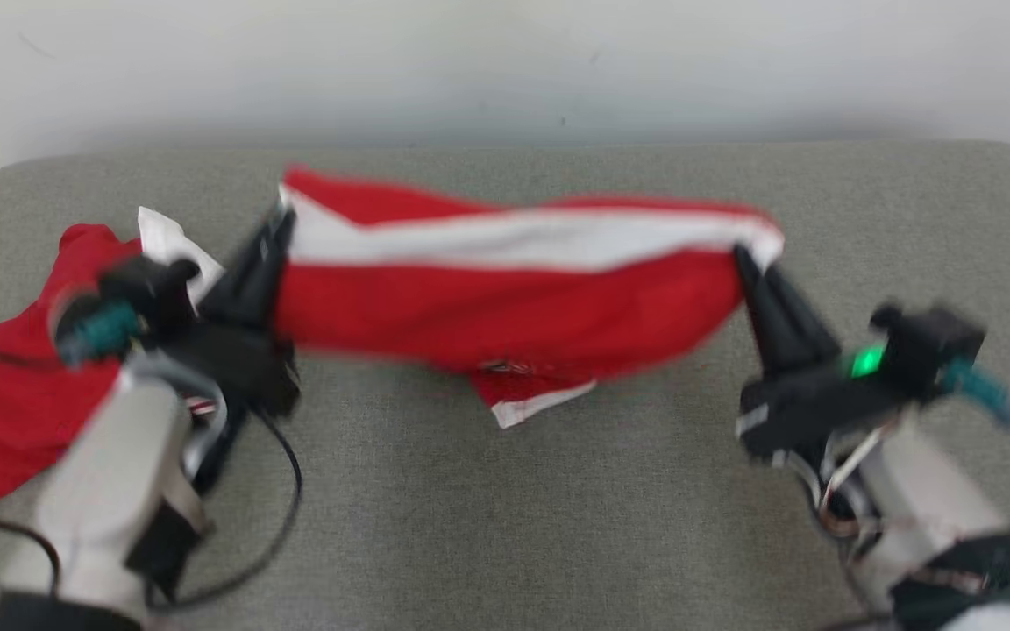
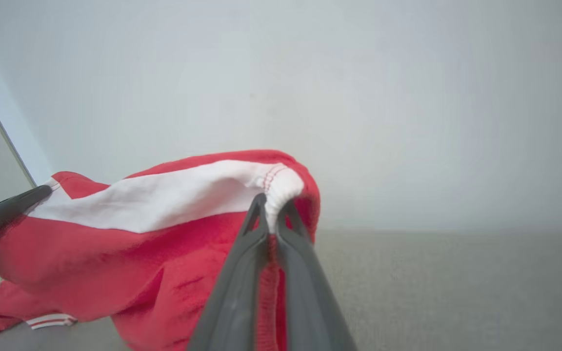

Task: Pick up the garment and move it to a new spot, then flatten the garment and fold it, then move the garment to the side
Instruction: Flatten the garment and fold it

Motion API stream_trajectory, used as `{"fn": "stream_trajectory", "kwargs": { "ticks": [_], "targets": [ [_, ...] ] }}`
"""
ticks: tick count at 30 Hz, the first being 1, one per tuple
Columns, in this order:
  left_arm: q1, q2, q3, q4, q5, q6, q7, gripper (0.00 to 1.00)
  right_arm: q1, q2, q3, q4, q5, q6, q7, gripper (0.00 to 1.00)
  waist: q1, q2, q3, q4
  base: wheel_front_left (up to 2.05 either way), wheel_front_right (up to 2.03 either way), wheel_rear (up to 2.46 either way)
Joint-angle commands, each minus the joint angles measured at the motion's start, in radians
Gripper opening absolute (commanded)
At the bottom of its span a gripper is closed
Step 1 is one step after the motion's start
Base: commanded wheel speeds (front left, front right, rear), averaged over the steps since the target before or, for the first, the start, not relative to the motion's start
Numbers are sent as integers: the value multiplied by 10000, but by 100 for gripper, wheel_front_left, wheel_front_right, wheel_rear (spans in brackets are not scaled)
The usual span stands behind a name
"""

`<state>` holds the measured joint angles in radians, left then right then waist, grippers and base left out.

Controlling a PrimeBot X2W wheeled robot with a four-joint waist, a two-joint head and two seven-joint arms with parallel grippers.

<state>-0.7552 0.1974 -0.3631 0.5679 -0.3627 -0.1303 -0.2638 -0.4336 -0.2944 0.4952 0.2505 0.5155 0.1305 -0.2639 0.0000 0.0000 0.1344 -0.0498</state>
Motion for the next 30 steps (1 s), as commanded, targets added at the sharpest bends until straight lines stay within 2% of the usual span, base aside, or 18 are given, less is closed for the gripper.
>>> {"fn": "stream_trajectory", "kwargs": {
  "ticks": [1, 3, 6, 8, 13, 18, 21, 24, 30],
  "targets": [
    [-653, 224, -152, 12, 91, -2, -12, 0, -720, -233, 144, 50, 152, 6, -8, 0, 0, 0, -17, 23, 0, 0, 0],
    [-2108, 656, -526, 291, 84, -2, -12, 0, -2328, -601, 464, 395, 349, 6, -7, 0, 0, 0, 165, 12, 0, 0, 0],
    [-3554, 888, -765, 708, 68, -2, -10, 0, -4093, -876, 846, 1131, 370, 6, 66, 0, 0, 0, 527, 9, 0, 0, 0],
    [-4543, 956, -663, 907, 169, -2, -10, 0, -5273, -841, 824, 1812, 553, 6, 105, 0, 0, 0, 875, 30, 0, 0, 0],
    [-6311, 884, -338, 1048, 672, 63, -10, 0, -8102, -424, 773, 3642, 217, 5, 79, 0, 0, 0, 1844, 93, 0, 0, 0],
    [-7376, 565, 5, 341, 1277, 168, -11, 0, -10371, -286, 666, 5072, -929, 5, -1, 0, 0, 0, 2717, 257, 0, 0, 0],
    [-7167, 348, 268, -200, 1424, 115, -11, 0, -10828, -199, 521, 5503, -1336, 6, -14, 0, 0, 0, 3053, 325, 0, 0, 0],
    [-6537, 233, 474, -478, 1325, 58, -11, 0, -10499, -186, 417, 5501, -1389, 5, -20, 0, 0, 0, 3271, 265, 0, 0, 0],
    [-4724, -212, 1292, -1034, 592, 4, -11, 0, -8848, -602, 1502, 4578, -670, 5, -23, 0, 0, 0, 3593, 56, 0, 0, 0]
  ]
}}
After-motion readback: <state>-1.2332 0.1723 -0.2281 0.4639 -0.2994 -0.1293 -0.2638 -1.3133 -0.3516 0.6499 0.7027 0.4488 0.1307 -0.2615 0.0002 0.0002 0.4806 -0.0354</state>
